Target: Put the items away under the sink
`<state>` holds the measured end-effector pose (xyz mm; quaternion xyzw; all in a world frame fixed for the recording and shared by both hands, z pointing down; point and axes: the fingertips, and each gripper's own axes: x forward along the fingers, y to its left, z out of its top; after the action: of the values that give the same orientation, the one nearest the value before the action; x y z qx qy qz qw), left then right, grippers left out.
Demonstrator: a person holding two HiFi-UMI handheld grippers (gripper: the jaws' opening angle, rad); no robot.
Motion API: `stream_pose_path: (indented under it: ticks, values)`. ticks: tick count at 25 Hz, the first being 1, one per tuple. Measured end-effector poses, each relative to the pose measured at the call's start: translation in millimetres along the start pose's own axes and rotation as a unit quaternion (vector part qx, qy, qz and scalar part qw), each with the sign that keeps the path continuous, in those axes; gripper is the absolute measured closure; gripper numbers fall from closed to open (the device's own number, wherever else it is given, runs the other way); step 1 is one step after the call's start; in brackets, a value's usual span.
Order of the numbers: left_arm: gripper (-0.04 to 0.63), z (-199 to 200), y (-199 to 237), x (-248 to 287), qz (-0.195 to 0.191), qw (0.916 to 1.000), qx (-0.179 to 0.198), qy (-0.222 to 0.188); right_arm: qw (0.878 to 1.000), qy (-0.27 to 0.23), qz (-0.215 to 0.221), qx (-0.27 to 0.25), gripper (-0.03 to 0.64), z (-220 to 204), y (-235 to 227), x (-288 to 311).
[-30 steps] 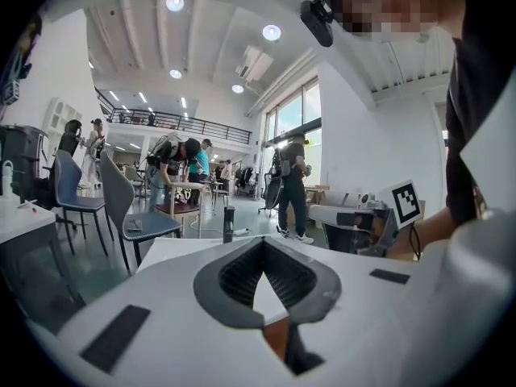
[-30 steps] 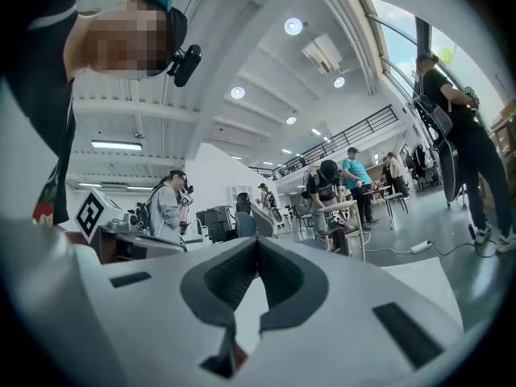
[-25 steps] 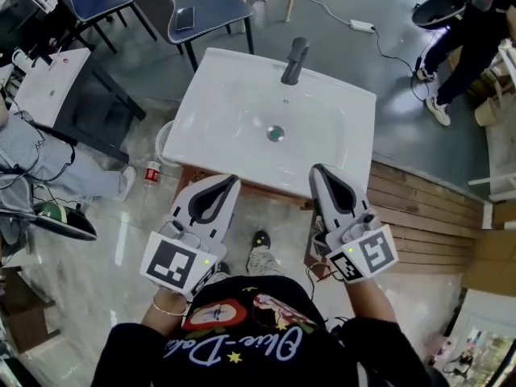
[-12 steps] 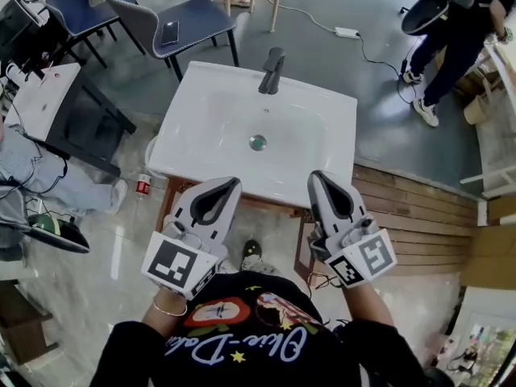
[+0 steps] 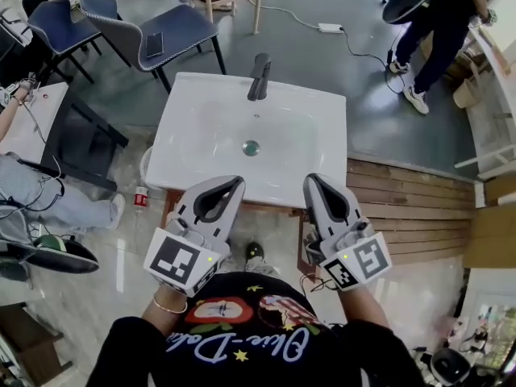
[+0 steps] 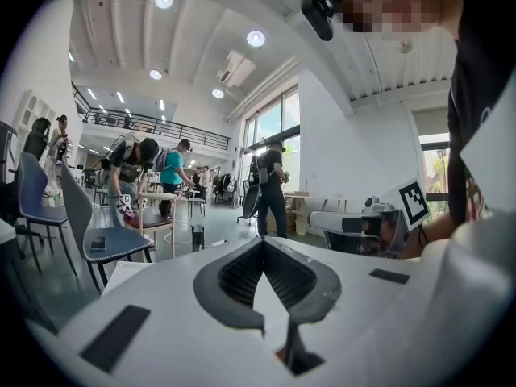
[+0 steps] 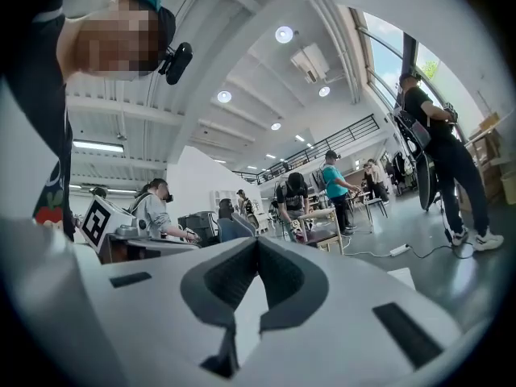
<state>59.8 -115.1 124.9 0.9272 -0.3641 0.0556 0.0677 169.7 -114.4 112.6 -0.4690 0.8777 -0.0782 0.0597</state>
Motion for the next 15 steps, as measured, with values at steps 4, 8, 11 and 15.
stream_pose_path:
  ticks: [4, 8, 11, 15]
  values:
    - [0.589, 5, 2, 4, -0.021, 0.9998, 0.007, -0.004, 1.000, 0.006, -0.018, -0.011, 0.611, -2, 1, 5]
    - [0.589, 9, 4, 4, -0.035, 0.9993, 0.009, -0.009, 1.000, 0.004, -0.029, -0.005, 0.611, -1, 3, 6]
    - [0.589, 12, 8, 2, -0.040, 0.9991, 0.011, -0.012, 0.999, 0.009, -0.029, -0.015, 0.611, 0, 11, 10]
    - [0.589, 14, 7, 1, -0.051, 0.9985, 0.013, -0.014, 0.999, 0.010, -0.032, -0.024, 0.611, 1, 18, 9]
